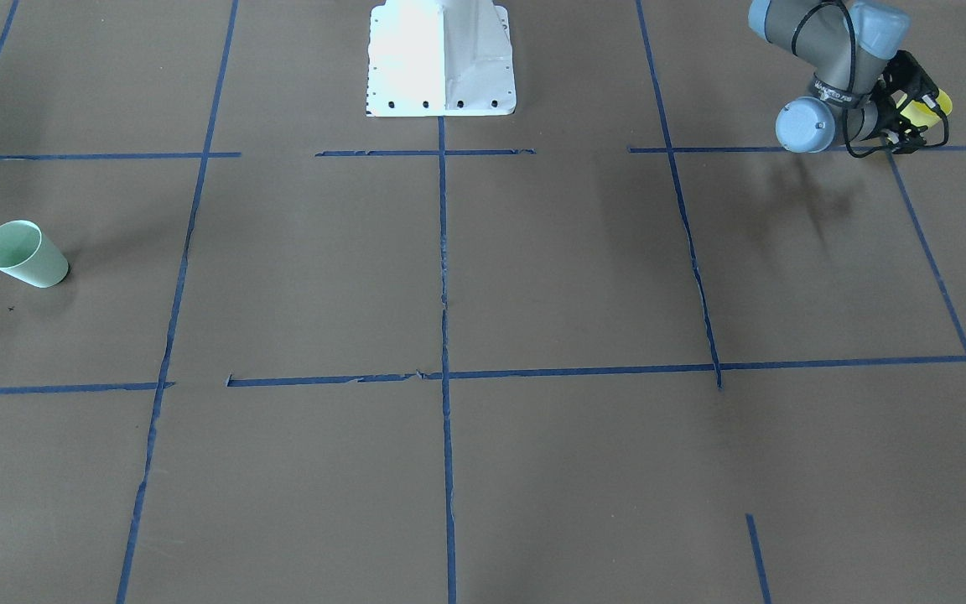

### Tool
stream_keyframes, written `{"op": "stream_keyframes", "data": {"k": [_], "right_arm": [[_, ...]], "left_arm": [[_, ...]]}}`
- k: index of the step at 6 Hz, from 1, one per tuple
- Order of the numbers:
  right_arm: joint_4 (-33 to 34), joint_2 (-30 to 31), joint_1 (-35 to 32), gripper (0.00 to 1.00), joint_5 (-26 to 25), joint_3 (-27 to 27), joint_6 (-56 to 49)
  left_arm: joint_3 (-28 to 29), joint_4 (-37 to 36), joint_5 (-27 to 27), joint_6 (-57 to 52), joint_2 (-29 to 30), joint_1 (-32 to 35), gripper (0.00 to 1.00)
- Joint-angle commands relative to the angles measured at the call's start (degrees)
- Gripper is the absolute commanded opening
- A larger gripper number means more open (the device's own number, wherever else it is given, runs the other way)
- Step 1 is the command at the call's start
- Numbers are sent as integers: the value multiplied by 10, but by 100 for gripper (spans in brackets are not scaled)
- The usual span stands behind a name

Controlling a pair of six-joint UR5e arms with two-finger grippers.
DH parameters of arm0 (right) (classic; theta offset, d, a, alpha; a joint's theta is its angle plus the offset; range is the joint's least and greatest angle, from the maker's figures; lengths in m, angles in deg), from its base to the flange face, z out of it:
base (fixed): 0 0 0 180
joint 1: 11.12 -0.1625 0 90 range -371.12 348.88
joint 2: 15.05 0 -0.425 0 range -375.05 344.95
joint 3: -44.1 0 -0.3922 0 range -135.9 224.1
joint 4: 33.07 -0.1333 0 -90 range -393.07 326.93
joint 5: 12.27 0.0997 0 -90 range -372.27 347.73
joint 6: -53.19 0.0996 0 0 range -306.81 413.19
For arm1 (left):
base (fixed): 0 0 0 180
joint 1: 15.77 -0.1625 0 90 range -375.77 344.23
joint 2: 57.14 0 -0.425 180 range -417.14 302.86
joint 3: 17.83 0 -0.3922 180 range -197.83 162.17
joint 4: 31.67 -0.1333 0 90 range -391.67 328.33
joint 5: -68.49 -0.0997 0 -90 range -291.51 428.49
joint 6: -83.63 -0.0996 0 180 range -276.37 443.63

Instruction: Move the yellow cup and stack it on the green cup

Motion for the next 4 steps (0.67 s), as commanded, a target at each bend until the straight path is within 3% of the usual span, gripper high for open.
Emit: {"op": "stream_keyframes", "data": {"k": [1,4], "right_arm": [[1,1,7,100,-2,4,4],[-2,0,14,100,0,11,5]], "left_arm": [[18,3,1,-1,-1,-5,100],[69,29,7,-2,5,-9,100]]}}
